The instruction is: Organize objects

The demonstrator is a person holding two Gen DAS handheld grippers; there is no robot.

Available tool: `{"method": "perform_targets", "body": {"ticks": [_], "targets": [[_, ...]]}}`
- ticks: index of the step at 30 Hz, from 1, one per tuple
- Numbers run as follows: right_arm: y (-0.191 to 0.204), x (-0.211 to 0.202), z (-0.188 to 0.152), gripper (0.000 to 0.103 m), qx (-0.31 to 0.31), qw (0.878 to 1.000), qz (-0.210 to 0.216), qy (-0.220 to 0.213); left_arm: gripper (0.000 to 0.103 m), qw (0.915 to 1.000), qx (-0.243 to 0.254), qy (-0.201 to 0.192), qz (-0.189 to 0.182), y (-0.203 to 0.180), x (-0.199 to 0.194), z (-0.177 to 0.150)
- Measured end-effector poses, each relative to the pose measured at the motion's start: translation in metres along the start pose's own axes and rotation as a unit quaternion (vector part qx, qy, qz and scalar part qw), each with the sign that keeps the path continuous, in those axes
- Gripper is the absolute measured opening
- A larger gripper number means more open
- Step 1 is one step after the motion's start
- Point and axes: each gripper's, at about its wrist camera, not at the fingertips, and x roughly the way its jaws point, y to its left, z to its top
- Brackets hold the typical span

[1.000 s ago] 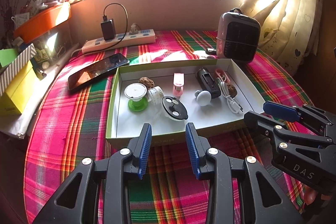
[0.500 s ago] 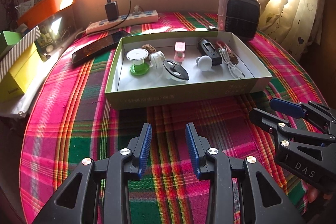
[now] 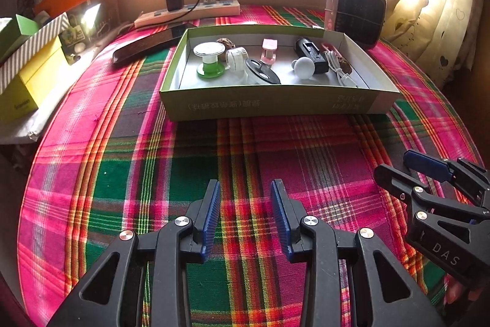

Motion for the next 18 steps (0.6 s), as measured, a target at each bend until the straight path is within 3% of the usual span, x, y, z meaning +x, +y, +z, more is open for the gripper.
{"method": "perform_targets", "body": {"ticks": [18], "targets": [[-0.001, -0.008, -0.015, 0.073, 0.008, 0.999, -0.031, 0.001, 0.037, 0.9995, -0.01, -0.015, 0.024, -0.01, -0.007, -0.012]]}}
